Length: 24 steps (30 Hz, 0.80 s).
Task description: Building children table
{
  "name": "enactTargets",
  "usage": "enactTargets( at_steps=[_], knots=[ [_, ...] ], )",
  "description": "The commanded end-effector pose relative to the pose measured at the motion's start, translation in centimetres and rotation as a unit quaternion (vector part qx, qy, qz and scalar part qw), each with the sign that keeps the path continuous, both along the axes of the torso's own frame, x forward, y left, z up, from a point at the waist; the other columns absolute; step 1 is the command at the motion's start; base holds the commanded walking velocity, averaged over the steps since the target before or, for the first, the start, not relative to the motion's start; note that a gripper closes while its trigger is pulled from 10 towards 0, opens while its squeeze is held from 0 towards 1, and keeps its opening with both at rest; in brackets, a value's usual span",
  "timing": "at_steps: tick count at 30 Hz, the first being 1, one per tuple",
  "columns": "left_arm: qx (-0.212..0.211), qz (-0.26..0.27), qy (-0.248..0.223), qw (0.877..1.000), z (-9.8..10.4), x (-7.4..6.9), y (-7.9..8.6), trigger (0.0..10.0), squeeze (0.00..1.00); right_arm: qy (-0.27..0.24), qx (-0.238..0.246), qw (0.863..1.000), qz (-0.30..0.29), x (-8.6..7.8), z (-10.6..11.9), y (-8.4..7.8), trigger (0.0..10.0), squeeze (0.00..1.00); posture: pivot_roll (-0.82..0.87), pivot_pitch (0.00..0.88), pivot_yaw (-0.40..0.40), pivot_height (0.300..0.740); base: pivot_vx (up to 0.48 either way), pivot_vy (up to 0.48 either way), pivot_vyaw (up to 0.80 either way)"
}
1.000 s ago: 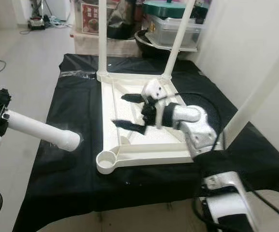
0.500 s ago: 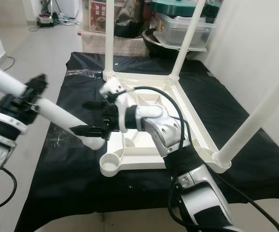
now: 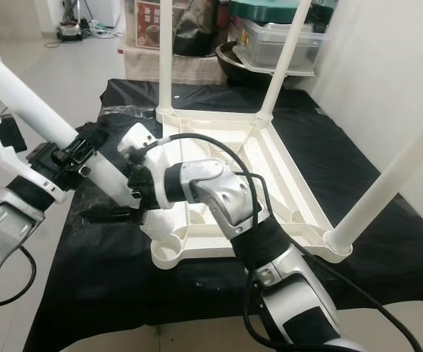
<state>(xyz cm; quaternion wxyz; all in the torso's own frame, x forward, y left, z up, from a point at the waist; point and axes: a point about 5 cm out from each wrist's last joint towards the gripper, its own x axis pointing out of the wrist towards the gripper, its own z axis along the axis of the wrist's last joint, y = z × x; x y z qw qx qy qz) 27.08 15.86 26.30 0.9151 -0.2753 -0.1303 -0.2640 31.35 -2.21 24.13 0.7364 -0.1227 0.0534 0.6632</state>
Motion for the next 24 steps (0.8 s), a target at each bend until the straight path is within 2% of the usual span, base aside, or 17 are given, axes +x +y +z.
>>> enactTargets(
  at_steps=[1, 3, 4, 7, 12, 17, 18, 19, 20, 24],
  knots=[
    [0.017, -0.022, -0.006, 1.0, 0.4, 0.4, -0.8, 10.0, 0.0, -0.007, -0.022, 1.0, -0.012, 0.2, -0.1, 1.1, 10.0, 0.0, 0.09, 0.0, -0.075, 0.74, 0.0, 0.0, 0.0],
    [0.017, -0.022, -0.006, 1.0, 0.4, 0.4, -0.8, 10.0, 0.0, -0.007, -0.022, 1.0, -0.012, 0.2, -0.1, 1.1, 10.0, 0.0, 0.09, 0.0, -0.075, 0.74, 0.0, 0.0, 0.0],
    [0.021, -0.033, -0.012, 0.999, 0.7, 0.7, -1.3, 10.0, 0.0, -0.007, -0.034, 0.999, -0.035, 0.7, -0.5, 1.8, 10.0, 0.0, 0.09, 0.0, -0.075, 0.74, 0.0, 0.0, 0.0],
    [0.024, -0.048, -0.018, 0.998, 1.0, 1.0, -2.0, 10.0, 0.0, -0.009, -0.051, 0.996, -0.066, 1.3, -0.9, 2.7, 10.0, 0.0, 0.09, 0.0, -0.073, 0.74, 0.0, 0.0, 0.0],
    [0.02, -0.059, -0.016, 0.998, 0.9, 1.0, -2.6, 10.0, 0.0, -0.032, -0.081, 0.993, -0.074, 1.5, -1.6, 3.0, 10.0, 0.0, 0.08, 0.0, -0.075, 0.74, 0.0, 0.0, 0.0],
    [0.019, -0.06, -0.016, 0.998, 0.9, 1.1, -2.7, 10.0, 0.0, -0.036, -0.089, 0.993, -0.075, 1.4, -1.9, 3.1, 9.8, 0.0, 0.08, 0.0, -0.076, 0.74, 0.0, 0.0, 0.0],
    [0.013, -0.059, -0.016, 0.998, 0.9, 1.2, -2.7, 10.0, 0.0, -0.037, -0.091, 0.992, -0.077, 1.3, -2.1, 3.2, 3.5, 0.0, 0.08, 0.0, -0.078, 0.74, 0.0, 0.0, 0.0],
    [0.013, -0.059, -0.016, 0.998, 0.9, 1.2, -2.7, 10.0, 0.0, -0.037, -0.091, 0.992, -0.077, 1.3, -2.1, 3.2, 3.5, 0.0, 0.08, 0.0, -0.078, 0.74, 0.0, 0.0, 0.0],
    [0.007, -0.057, -0.016, 0.998, 0.9, 1.2, -2.8, 10.0, 0.0, -0.034, -0.081, 0.993, -0.084, 1.2, -2.1, 3.4, 0.0, 0.0, 0.08, 0.0, -0.081, 0.74, 0.0, 0.0, 0.0],
    [-0.001, -0.055, -0.014, 0.998, 0.8, 1.2, -2.8, 10.0, 0.0, -0.027, -0.061, 0.993, -0.093, 1.2, -2.0, 3.5, 0.0, 0.0, 0.08, 0.0, -0.082, 0.74, 0.0, 0.0, 0.0]
  ],
)
